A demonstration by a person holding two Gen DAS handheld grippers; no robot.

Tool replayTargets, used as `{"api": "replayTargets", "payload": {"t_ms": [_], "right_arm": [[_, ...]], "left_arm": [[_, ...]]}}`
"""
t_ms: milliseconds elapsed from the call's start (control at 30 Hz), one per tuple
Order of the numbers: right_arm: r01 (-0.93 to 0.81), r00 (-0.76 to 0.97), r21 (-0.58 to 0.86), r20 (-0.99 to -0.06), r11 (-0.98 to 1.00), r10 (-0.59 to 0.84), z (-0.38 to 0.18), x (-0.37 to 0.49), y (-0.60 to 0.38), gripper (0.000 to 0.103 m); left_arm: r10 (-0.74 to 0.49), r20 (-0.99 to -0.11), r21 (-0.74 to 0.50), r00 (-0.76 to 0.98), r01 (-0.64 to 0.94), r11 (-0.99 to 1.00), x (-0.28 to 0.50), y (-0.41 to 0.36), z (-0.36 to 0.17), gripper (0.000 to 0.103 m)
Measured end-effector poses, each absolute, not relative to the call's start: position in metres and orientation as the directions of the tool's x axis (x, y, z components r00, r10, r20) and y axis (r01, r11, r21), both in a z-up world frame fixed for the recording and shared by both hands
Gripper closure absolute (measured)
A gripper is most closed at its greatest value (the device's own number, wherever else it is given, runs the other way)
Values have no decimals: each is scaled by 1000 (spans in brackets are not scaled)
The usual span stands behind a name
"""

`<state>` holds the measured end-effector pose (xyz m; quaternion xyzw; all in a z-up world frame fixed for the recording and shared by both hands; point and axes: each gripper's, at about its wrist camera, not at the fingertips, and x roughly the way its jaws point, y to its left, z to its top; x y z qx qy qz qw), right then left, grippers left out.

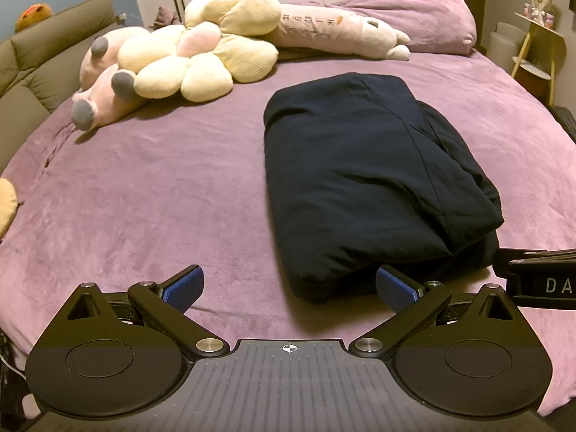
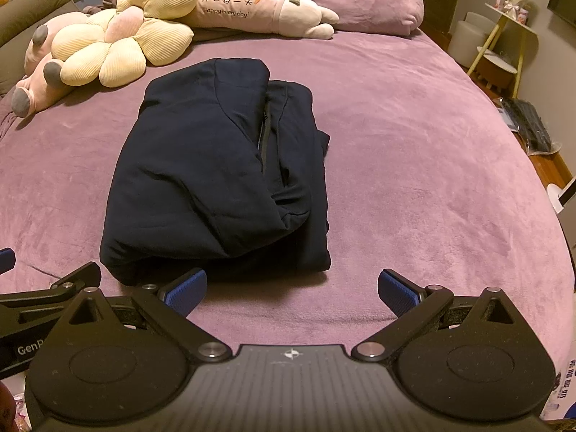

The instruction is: Fold large clothes

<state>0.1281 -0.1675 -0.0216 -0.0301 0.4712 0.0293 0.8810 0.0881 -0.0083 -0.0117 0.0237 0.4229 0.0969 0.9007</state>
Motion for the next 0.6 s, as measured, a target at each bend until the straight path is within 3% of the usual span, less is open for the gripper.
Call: {"api": "replayTargets", "payload": {"t_ms": [600], "right_arm": [[-74, 557, -19, -830, 997, 25, -21, 128, -169, 2]], "left_arm": [[175, -770, 121, 614, -129, 984, 90, -5, -15, 0]]}}
